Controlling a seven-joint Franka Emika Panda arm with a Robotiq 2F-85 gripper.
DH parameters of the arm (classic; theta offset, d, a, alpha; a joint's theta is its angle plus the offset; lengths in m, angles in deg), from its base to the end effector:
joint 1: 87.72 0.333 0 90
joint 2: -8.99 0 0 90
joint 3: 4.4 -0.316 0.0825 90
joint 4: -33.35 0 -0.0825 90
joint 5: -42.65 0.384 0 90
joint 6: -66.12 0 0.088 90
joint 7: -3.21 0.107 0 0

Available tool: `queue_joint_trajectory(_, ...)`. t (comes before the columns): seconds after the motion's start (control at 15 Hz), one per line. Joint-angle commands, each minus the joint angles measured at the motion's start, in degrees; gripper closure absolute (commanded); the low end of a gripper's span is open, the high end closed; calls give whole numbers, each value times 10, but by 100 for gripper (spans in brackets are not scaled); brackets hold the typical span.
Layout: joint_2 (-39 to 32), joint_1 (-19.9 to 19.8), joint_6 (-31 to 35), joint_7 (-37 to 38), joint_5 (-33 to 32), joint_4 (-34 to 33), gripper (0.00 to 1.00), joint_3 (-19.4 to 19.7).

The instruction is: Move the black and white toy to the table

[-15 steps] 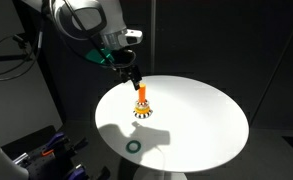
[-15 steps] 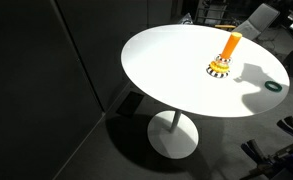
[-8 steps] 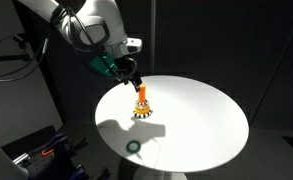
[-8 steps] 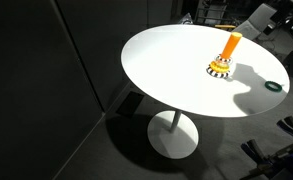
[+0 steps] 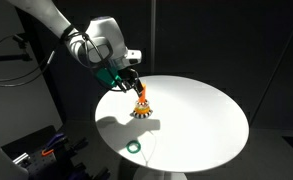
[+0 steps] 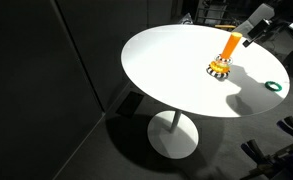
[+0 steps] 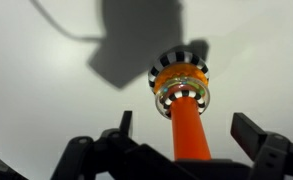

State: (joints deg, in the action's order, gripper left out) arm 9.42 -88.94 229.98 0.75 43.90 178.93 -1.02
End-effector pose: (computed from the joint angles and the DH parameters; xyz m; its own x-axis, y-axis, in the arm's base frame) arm 0.4833 -0.0401 0.3085 0.9456 -0.0542 0.3209 -0.0575 -0.9983 0.0009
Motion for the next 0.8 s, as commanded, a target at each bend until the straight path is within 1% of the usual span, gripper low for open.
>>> queue_joint_trajectory(0.0, -44, -1, 58, -1, -1, -8, 0, -8)
queue_joint_trajectory(0.13, -67, -1, 93, 3, -4, -10, 0, -12)
queue_joint_trajectory(0.33, -98, 3, 127, 9, -12, -19, 0, -13)
queue_joint_trajectory(0.73, -148, 14, 168, 12, -22, -44, 0, -2)
